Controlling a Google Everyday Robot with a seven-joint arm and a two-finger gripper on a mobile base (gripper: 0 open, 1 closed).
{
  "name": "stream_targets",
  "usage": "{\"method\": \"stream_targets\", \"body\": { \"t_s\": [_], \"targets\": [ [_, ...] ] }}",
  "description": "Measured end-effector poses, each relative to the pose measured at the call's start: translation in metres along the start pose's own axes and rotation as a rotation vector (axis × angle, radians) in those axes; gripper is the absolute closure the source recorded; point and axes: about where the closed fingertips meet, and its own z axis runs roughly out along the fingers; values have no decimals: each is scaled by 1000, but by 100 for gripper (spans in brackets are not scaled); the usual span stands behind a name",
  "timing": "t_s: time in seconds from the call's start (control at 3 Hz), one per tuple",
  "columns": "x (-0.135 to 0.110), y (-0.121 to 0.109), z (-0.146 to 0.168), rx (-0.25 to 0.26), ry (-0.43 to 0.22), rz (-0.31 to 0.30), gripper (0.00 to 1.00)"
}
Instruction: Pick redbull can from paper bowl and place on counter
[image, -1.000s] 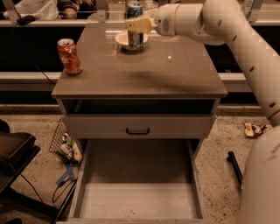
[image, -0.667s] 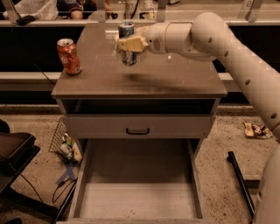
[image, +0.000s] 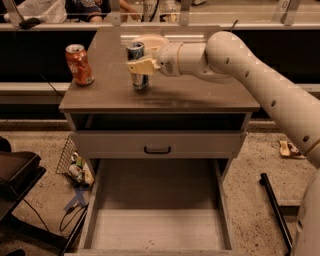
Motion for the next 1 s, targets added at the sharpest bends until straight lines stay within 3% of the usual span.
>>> {"method": "stream_targets", "body": {
  "t_s": [0.33, 0.67, 1.0],
  "targets": [
    [0, 2, 2, -4, 0, 0, 51],
    [0, 4, 6, -11, 0, 0, 20],
    [0, 6, 8, -15, 0, 0, 0]
  ]
}}
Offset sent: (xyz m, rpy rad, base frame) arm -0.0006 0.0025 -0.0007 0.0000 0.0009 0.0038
